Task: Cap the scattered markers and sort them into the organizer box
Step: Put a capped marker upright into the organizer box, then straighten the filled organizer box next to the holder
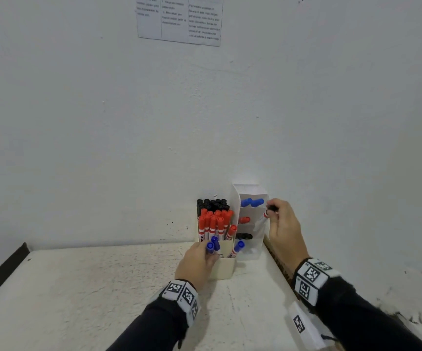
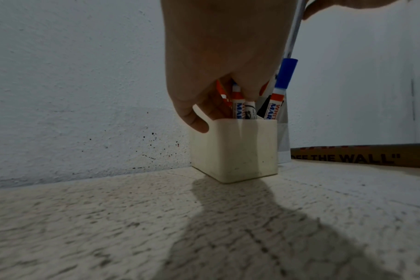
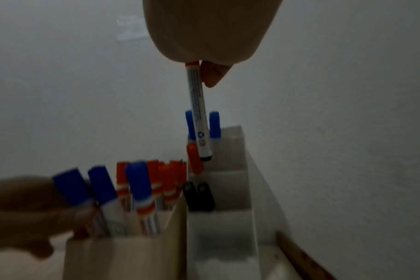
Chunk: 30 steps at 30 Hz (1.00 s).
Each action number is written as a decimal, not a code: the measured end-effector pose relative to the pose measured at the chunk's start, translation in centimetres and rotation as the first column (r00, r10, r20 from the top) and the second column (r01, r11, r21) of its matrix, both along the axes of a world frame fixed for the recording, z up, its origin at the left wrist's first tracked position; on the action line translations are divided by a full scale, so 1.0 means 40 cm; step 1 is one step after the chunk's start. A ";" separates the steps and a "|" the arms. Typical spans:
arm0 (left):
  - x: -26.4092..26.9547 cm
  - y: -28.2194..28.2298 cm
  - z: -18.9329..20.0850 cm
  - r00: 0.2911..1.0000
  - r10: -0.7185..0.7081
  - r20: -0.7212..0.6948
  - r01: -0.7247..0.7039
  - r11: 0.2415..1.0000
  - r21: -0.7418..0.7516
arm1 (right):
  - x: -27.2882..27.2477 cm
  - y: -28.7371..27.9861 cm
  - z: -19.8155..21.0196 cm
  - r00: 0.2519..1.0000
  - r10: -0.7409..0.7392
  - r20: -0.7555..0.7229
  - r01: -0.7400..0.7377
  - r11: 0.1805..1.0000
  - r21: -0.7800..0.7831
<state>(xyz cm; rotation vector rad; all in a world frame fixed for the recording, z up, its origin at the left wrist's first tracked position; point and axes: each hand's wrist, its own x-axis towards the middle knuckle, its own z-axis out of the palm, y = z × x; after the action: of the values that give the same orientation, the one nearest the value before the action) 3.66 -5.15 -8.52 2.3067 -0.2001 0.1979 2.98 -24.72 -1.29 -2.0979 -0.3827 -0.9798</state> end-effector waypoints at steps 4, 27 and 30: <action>-0.002 -0.004 -0.001 1.000 -0.001 0.021 0.001 1.000 -0.012 | 0.013 -0.001 -0.072 0.997 -0.079 -0.017 0.079 0.997 -0.001; -0.017 -0.001 -0.001 0.990 0.003 0.141 0.017 0.990 -0.138 | -0.014 0.114 -0.172 0.949 0.150 -0.277 -0.174 0.982 -0.066; -0.020 0.002 0.006 0.981 0.000 0.193 0.038 0.981 -0.192 | 0.000 0.132 -0.166 0.937 0.180 -0.298 -0.190 0.982 -0.005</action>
<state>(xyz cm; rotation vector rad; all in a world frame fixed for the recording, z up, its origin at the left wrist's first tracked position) 2.85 -5.06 -8.30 2.0894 -0.2878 0.4132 2.96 -19.43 -7.92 -2.1528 -0.4350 -0.5410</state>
